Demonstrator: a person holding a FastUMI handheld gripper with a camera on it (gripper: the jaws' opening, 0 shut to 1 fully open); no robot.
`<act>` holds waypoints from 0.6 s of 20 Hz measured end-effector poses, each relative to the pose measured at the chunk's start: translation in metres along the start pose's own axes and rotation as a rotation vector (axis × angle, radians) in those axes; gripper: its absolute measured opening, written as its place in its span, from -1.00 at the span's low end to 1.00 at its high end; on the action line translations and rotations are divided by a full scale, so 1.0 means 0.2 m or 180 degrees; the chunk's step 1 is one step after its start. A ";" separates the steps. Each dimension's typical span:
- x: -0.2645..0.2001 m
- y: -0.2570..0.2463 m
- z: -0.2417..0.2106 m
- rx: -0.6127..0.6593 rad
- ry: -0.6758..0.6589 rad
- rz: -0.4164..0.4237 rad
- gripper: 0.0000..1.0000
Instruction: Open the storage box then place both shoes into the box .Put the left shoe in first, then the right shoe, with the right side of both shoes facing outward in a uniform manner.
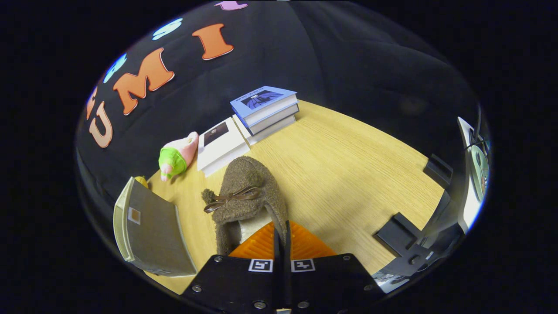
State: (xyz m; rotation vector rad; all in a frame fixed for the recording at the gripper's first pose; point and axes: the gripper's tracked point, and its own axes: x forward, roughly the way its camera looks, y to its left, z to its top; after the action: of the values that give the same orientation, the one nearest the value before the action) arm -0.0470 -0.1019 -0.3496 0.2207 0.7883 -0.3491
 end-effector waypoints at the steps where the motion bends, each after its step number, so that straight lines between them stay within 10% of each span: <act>1: -0.02 0.06 0.02 0.0002 -0.0012 0.0050 -0.98; 12: -0.29 0.92 0.12 -0.0361 -0.0077 0.0882 -0.99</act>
State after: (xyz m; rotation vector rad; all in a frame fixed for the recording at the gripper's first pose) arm 0.0009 0.0729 -0.2791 0.2156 0.7402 -0.0453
